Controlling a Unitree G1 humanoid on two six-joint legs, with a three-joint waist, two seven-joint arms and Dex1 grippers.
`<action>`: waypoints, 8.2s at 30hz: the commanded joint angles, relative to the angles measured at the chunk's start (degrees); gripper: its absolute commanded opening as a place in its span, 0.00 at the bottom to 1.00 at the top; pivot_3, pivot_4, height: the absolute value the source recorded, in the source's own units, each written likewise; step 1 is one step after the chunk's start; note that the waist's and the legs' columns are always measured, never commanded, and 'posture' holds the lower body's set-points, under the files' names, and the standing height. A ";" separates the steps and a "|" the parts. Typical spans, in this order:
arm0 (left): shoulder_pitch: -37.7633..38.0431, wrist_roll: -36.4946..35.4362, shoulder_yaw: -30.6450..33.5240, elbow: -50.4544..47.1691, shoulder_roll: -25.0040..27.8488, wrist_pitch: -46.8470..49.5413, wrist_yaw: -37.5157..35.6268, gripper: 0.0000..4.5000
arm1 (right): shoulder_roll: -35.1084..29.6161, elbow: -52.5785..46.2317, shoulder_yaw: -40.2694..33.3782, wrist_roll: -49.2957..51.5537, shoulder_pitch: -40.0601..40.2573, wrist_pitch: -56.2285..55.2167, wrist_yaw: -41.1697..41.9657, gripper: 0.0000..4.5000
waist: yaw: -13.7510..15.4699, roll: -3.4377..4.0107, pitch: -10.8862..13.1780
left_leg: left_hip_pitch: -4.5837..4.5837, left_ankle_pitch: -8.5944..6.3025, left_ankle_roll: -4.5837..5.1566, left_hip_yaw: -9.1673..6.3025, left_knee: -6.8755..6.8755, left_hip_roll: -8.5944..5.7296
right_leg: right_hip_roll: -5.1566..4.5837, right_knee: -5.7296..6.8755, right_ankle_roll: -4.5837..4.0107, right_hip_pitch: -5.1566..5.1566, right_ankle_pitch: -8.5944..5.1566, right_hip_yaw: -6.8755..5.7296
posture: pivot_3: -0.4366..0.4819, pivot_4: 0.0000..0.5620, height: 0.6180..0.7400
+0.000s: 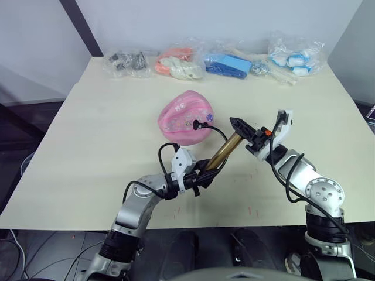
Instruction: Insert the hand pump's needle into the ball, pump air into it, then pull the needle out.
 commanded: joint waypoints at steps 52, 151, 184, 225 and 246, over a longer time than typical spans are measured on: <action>-20.94 1.14 -3.47 23.08 3.93 2.38 -25.77 0.99 | -12.92 -11.98 10.74 -20.34 -13.85 0.93 24.06 0.39 | -1.09 0.00 0.02 | -0.52 0.01 -0.01 -0.10 0.05 -0.03 | -0.01 0.01 -0.01 -0.47 0.01 -0.10 | 0.48 0.27 0.99; -20.58 19.05 -8.77 46.29 -9.92 -15.13 -10.40 0.25 | -33.80 -11.53 -7.76 -6.88 -21.19 4.72 33.75 0.39 | 0.20 -0.14 -0.07 | -0.76 0.00 0.01 -0.03 0.90 -0.19 | -0.05 0.70 0.00 -0.58 0.01 -0.13 | 0.48 0.27 0.99; -20.85 19.43 -8.32 47.30 -9.92 -16.26 -9.71 0.25 | -28.46 -7.92 13.56 -29.68 1.38 -7.98 36.53 0.39 | -0.11 -0.69 -1.61 | 0.89 -0.23 0.32 -0.08 0.32 0.01 | 0.08 -0.21 0.02 1.17 -0.03 -0.16 | 0.48 0.27 0.99; -21.22 20.02 -9.33 49.53 -10.85 -18.19 -10.14 0.25 | -35.98 -11.36 0.36 -13.41 -18.73 5.78 36.75 0.39 | 0.38 -0.41 -1.27 | 0.26 -0.22 0.32 -0.18 0.07 -0.03 | -0.07 -0.31 0.02 0.54 -0.01 -0.22 | 0.48 0.27 0.99; -21.29 19.86 -9.09 50.48 -13.54 -19.57 -9.68 0.25 | -27.96 -5.83 23.87 -45.52 4.15 -12.74 37.78 0.39 | 0.50 -0.56 -1.68 | 0.92 -0.21 0.32 -0.18 -0.01 -0.09 | -0.06 -0.45 0.09 1.19 -0.05 -0.23 | 0.48 0.27 0.99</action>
